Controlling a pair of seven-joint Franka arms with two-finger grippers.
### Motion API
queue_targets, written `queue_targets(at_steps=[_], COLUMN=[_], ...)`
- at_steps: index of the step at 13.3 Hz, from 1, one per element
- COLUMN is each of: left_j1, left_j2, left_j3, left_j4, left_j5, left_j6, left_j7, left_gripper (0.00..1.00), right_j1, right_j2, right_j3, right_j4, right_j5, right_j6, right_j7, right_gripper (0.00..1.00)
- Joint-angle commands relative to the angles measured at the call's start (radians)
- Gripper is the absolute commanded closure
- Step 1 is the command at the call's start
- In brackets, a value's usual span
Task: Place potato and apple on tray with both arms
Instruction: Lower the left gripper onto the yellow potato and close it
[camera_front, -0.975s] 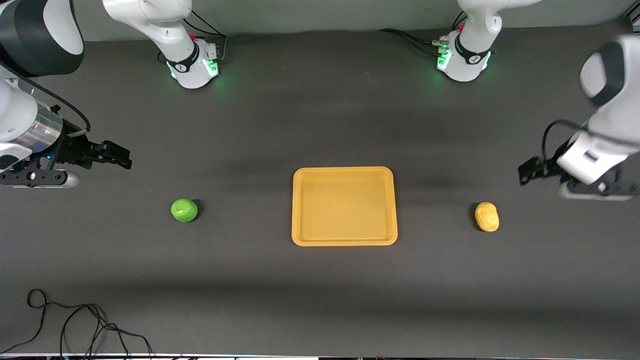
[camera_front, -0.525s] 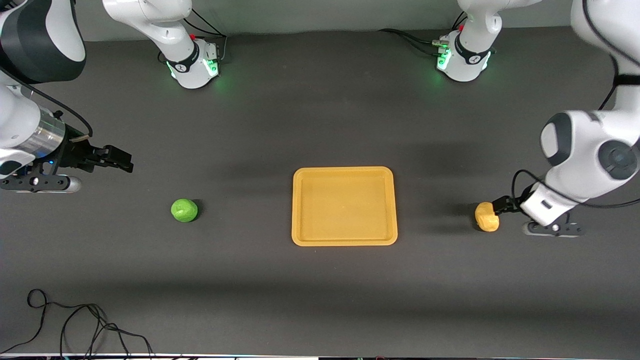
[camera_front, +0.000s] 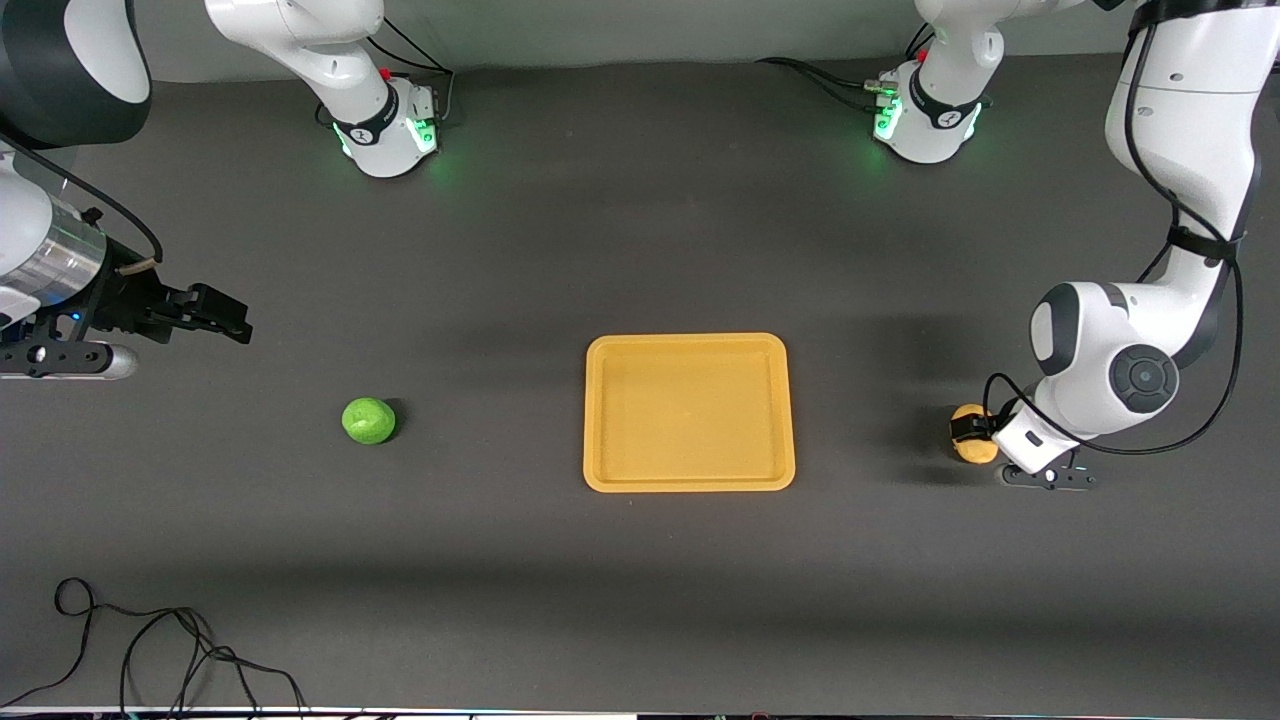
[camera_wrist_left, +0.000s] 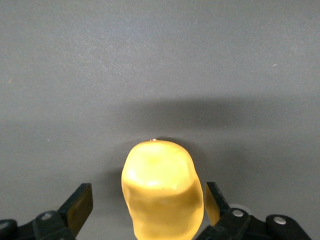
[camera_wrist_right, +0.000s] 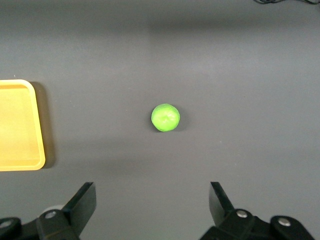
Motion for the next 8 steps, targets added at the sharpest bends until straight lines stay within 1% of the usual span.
queue_targets(at_steps=[1, 4, 5, 6, 7, 8], left_j1=[-0.006, -0.008, -0.008, -0.008, -0.011, -0.012], left_j2=[-0.002, 0.015, 0.015, 0.015, 0.015, 0.012], left_j3=[0.0, 0.0, 0.0, 0.0, 0.0, 0.0], left_j4=[-0.019, -0.024, -0.024, -0.024, -0.024, -0.022], left_j5=[0.016, 0.016, 0.016, 0.016, 0.016, 0.016], left_j6=[0.02, 0.032, 0.031, 0.031, 0.031, 0.031], left_j7=[-0.024, -0.026, -0.035, -0.056, -0.064, -0.073], left_gripper=[0.0, 0.01, 0.12, 0.27, 0.39, 0.46], right_j1=[0.005, 0.008, 0.024, 0.03, 0.044, 0.064], right_j2=[0.016, 0.017, 0.025, 0.054, 0.063, 0.072], right_j3=[-0.004, -0.001, -0.001, -0.003, -0.003, -0.003], right_j4=[0.045, 0.024, 0.005, -0.004, -0.039, -0.08], right_j5=[-0.004, 0.0, 0.009, 0.008, -0.018, -0.073], right_j6=[-0.032, -0.035, -0.03, -0.027, -0.021, 0.014], right_j7=[-0.013, -0.03, -0.024, -0.022, -0.015, -0.006], right_gripper=[0.0, 0.0, 0.0, 0.0, 0.02, 0.02])
